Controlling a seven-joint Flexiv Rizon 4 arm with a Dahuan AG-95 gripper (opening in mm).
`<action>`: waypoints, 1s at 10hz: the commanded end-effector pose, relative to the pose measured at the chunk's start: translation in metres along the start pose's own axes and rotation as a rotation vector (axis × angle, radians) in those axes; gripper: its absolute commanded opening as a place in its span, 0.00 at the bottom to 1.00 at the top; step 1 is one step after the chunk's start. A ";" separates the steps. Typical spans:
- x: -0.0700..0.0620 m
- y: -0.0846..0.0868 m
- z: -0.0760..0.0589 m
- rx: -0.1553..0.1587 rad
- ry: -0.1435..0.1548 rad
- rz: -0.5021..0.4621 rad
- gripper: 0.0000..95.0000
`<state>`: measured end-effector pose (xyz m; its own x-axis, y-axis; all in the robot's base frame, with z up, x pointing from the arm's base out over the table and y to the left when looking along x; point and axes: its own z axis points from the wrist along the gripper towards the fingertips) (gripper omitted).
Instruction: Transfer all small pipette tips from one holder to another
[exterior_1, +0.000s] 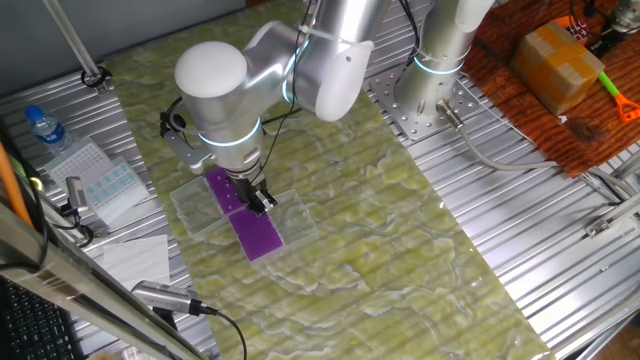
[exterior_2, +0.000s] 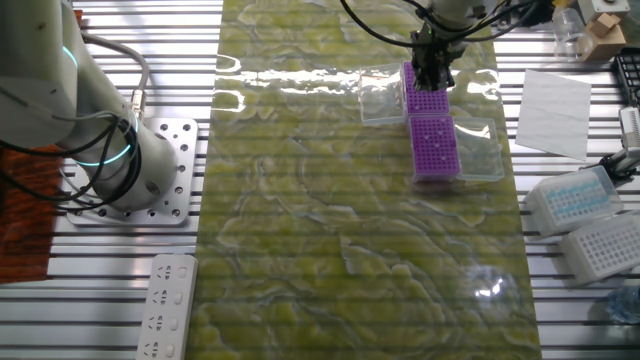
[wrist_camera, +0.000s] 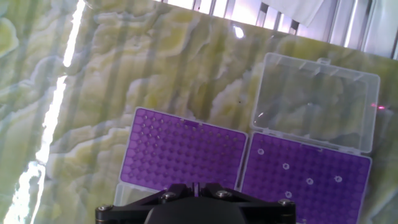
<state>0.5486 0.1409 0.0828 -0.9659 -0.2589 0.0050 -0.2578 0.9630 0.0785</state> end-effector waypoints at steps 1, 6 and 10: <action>0.000 0.000 0.002 0.002 -0.002 0.000 0.00; 0.000 0.000 0.004 0.005 0.001 -0.003 0.00; 0.001 0.000 0.005 0.005 0.004 -0.002 0.00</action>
<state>0.5469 0.1412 0.0774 -0.9654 -0.2606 0.0098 -0.2591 0.9630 0.0743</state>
